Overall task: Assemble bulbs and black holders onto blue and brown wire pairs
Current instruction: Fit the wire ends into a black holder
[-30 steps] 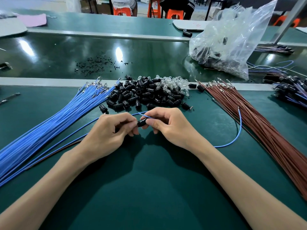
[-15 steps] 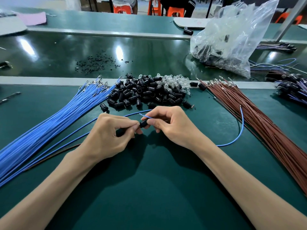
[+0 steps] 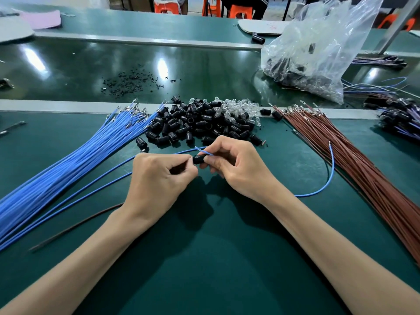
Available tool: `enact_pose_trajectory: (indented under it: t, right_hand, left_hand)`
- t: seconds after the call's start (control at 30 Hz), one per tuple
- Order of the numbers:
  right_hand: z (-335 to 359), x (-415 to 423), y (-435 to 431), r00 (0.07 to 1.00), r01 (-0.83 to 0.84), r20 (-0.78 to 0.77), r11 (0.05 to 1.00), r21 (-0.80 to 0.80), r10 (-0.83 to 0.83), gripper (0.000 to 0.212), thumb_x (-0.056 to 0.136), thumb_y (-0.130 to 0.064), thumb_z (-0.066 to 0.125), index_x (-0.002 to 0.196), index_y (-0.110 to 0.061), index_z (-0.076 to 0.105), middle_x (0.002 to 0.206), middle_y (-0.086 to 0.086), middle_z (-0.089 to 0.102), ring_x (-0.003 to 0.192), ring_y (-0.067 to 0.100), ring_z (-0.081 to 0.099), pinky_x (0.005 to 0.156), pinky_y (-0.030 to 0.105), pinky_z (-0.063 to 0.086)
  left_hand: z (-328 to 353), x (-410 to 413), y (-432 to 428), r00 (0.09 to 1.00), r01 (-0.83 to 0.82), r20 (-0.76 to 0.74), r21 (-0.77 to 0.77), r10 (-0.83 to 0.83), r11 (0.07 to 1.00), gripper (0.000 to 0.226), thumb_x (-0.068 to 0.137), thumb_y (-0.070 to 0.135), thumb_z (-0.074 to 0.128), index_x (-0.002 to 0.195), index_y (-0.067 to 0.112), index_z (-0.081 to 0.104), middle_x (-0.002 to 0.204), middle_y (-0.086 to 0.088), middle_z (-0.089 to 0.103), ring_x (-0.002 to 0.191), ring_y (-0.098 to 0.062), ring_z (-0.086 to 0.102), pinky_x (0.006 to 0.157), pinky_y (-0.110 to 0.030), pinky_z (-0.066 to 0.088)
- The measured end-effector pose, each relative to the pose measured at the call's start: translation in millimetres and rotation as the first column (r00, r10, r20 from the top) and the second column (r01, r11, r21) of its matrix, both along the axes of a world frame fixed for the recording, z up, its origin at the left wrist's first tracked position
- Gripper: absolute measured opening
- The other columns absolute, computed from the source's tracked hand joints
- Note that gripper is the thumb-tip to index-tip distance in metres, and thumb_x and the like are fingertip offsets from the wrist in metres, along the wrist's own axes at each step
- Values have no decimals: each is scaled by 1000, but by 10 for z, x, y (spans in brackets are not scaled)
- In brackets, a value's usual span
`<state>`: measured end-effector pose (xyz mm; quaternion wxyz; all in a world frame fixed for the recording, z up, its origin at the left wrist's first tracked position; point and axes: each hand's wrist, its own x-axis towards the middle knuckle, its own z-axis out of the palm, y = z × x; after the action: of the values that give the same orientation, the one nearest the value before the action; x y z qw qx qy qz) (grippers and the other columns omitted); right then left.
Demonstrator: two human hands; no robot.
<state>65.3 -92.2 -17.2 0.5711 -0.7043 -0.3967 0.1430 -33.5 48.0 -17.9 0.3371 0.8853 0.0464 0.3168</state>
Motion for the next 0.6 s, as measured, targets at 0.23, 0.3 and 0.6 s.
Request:
enact_pose_trajectory:
  t: [0.23,0.3,0.6]
  right_hand:
    - [-27,-24,-12,990,25,140,998,59,-33,10,87,5,58,86,-1,67,70,-10,62,58,5,57,57,22,50]
    - [-24,-27,-14,994,30,105,997,70,-38,16,87,7,59,84,-7,67,68,-4,63,58,7,57,58,21,50]
    - [-9,2,0,998,12,-59,994,110,-5,26,89,9,58,82,-15,64,67,-9,64,59,3,59,58,16,48]
  left_hand:
    - [4,22,-76,996,-43,-88,-429,6,902,27,87,10,62,68,24,75,62,1,71,51,-9,62,52,-22,51]
    - [8,40,-68,995,-4,-84,-572,-54,820,28,90,4,61,73,22,74,67,2,73,53,-7,64,54,-15,50]
    - [62,6,-6,984,117,0,-752,-176,649,11,72,24,69,77,18,75,76,-4,73,64,-14,68,65,-19,55]
